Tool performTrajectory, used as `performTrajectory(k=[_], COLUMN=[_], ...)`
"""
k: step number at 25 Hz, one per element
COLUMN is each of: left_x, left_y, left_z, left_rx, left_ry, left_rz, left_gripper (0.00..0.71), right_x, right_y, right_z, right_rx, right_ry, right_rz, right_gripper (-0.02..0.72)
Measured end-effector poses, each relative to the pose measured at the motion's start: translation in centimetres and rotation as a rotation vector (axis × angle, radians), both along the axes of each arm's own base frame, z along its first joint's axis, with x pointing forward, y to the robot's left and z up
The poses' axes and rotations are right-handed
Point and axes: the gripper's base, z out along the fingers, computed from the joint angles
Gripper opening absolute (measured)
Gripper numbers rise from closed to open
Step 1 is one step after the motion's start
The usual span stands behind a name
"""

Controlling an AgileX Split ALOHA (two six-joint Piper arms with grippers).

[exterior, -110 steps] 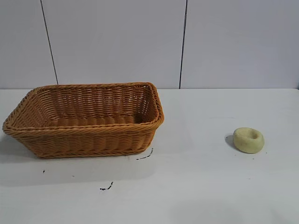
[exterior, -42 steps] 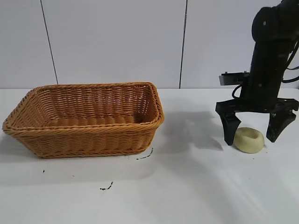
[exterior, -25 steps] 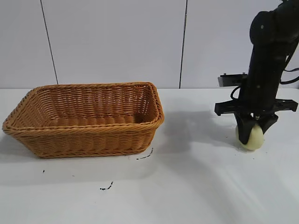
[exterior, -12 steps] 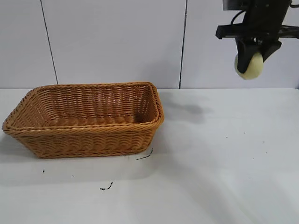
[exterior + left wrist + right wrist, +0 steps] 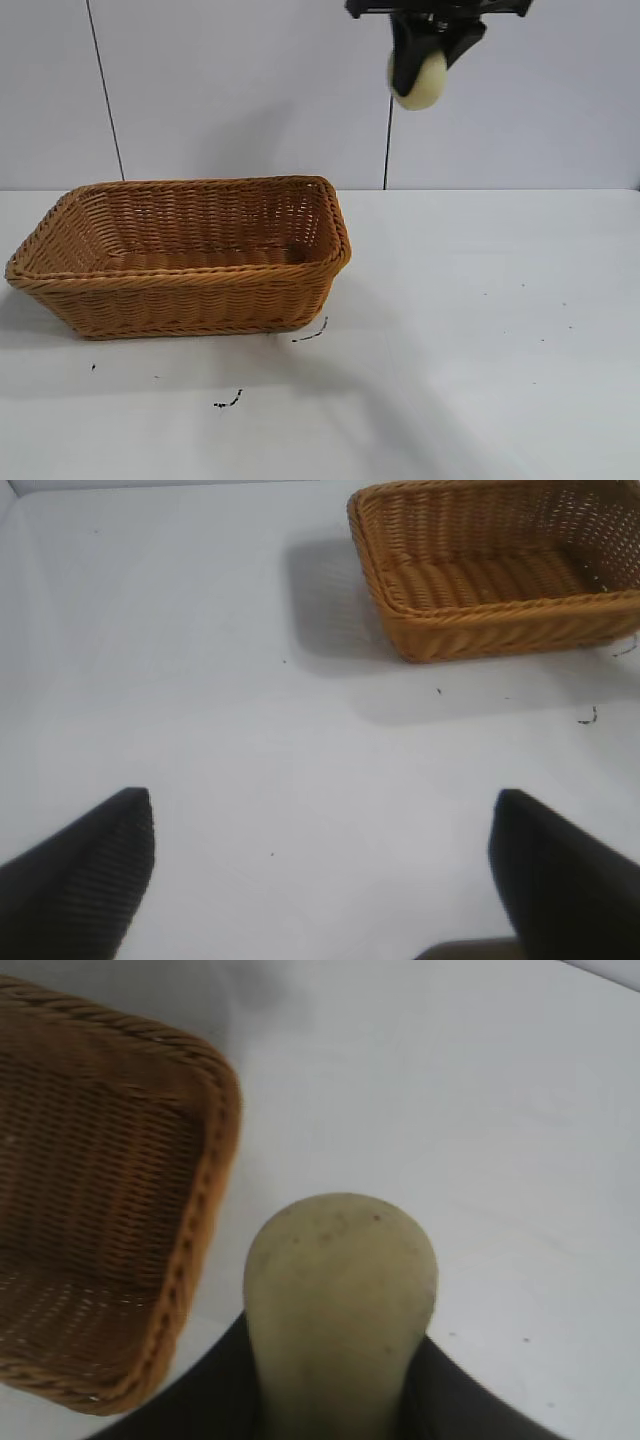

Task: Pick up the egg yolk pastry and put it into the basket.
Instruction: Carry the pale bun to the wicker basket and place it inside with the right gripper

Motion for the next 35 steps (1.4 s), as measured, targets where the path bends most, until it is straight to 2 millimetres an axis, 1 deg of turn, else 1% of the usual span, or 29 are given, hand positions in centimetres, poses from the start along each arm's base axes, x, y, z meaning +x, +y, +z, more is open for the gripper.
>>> performTrajectory(k=[1,5,8,10,12,14,16,18,20,21,22,24,26,27,29,31,35], left_x=[0.0,0.0,0.0,0.0,0.0,0.0,0.0,0.0,0.0,0.0,0.0,0.0,0.0,0.0,0.0,0.0,0.0], left_y=[0.0,0.0,0.0,0.0,0.0,0.0,0.0,0.0,0.0,0.0,0.0,0.0,0.0,0.0,0.0,0.0,0.0], left_z=[0.0,0.0,0.0,0.0,0.0,0.0,0.0,0.0,0.0,0.0,0.0,0.0,0.0,0.0,0.0,0.0,0.0], left_rx=[0.0,0.0,0.0,0.0,0.0,0.0,0.0,0.0,0.0,0.0,0.0,0.0,0.0,0.0,0.0,0.0,0.0], left_ry=[0.0,0.0,0.0,0.0,0.0,0.0,0.0,0.0,0.0,0.0,0.0,0.0,0.0,0.0,0.0,0.0,0.0], left_rz=[0.0,0.0,0.0,0.0,0.0,0.0,0.0,0.0,0.0,0.0,0.0,0.0,0.0,0.0,0.0,0.0,0.0], left_gripper=[0.693,0.693,0.693,0.693,0.693,0.693,0.693,0.693,0.693,0.693,0.693,0.693,0.693,0.693,0.693,0.693,0.693], right_x=[-0.3,-1.2,-1.7,-1.6,-1.5,-1.1,-0.8,-0.7,-0.7,-0.7,-0.7,-0.7,-0.8,-0.8,-0.9,-1.1,-1.4], right_y=[1.7,7.4,11.1,12.6,13.5,14.0,14.2,14.4,14.4,14.4,14.4,14.5,14.5,14.4,14.3,14.2,13.7], right_z=[-0.4,-2.5,-5.2,-7.7,-10.0,-12.3,-13.9,-15.0,-15.3,-15.3,-15.3,-15.1,-15.0,-14.7,-13.9,-12.4,-8.0], right_rx=[0.003,0.017,0.041,0.039,0.032,0.026,0.025,0.022,0.027,0.027,0.031,0.037,0.035,0.035,0.029,0.027,0.026], right_ry=[-0.004,-0.03,-0.058,-0.052,-0.04,-0.03,-0.027,-0.018,-0.01,-0.01,-0.007,-0.009,-0.004,-0.002,0.008,0.009,-0.035], right_rz=[0.035,0.144,0.209,0.231,0.242,0.244,0.244,0.243,0.242,0.242,0.241,0.24,0.24,0.24,0.241,0.242,0.239], right_gripper=[0.193,0.193,0.193,0.193,0.193,0.193,0.195,0.225,0.305,0.305,0.35,0.489,0.594,0.63,0.66,0.675,0.677])
